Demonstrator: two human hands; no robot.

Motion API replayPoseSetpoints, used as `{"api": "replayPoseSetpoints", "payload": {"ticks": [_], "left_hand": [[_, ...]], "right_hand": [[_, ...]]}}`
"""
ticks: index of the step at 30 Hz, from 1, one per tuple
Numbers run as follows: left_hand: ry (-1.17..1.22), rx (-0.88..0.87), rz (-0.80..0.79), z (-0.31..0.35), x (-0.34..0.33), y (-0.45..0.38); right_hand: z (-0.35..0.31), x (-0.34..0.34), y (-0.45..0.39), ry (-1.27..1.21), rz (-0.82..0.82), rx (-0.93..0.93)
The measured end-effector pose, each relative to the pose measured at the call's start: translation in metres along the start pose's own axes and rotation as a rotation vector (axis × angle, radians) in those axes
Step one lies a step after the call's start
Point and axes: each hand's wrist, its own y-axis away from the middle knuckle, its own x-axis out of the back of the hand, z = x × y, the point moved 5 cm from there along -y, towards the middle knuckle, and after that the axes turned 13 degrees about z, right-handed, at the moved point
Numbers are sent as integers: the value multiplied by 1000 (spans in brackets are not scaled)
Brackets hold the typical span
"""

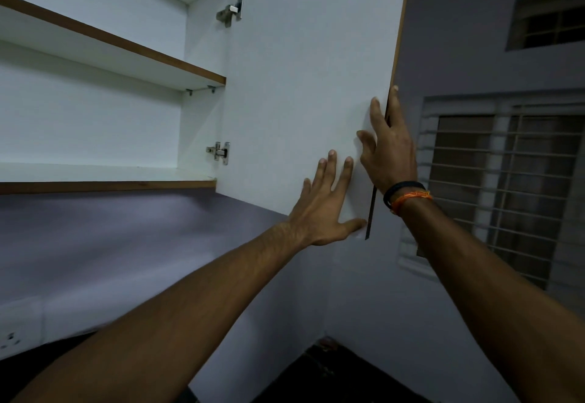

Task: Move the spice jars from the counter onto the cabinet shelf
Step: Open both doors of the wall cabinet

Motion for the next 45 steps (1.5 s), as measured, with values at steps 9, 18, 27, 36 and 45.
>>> {"api": "replayPoseSetpoints", "payload": {"ticks": [9, 18, 27, 36, 45], "left_hand": [[-100, -19, -132, -1, -23, -12], [-105, -20, -234, -4, -27, -21], [-143, -31, -337, -6, -14, -25], [-224, -40, -309, -27, 5, -4], [-260, 23, -301, -69, 31, 29]], "right_hand": [[19, -25, 0, 228, -75, 9], [12, -40, 13, 447, -173, 130], [0, -34, 21, 590, -293, 187], [-12, -33, 18, 602, -386, 175], [-53, -47, 41, 359, -412, 151]]}}
